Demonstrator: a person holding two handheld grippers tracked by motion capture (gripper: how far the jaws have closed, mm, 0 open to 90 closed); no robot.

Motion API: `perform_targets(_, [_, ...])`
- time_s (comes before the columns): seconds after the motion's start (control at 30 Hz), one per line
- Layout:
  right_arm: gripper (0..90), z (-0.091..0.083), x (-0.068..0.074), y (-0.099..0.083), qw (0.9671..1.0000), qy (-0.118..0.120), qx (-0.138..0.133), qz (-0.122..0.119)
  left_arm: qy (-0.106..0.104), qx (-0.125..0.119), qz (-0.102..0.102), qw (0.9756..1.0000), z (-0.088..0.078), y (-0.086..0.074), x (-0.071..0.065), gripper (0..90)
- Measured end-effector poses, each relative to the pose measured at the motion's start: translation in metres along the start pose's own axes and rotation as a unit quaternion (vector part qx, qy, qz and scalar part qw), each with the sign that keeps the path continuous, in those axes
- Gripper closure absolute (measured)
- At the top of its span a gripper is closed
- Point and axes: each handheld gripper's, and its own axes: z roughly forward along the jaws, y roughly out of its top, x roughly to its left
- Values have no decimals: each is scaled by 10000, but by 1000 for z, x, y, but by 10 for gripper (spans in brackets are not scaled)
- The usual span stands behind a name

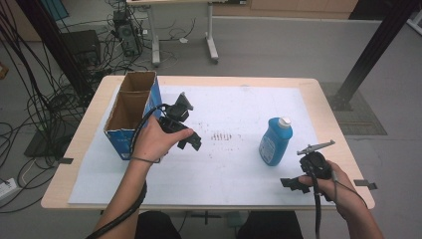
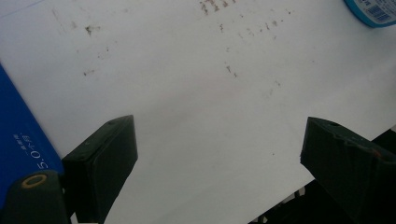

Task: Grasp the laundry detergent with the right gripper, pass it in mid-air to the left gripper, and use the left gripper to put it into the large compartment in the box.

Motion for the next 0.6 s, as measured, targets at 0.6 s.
perform_targets(0.6, [45,11,10,-3,10000,-8,-10,39,-36,19,-15,10000,3,-4,1,113])
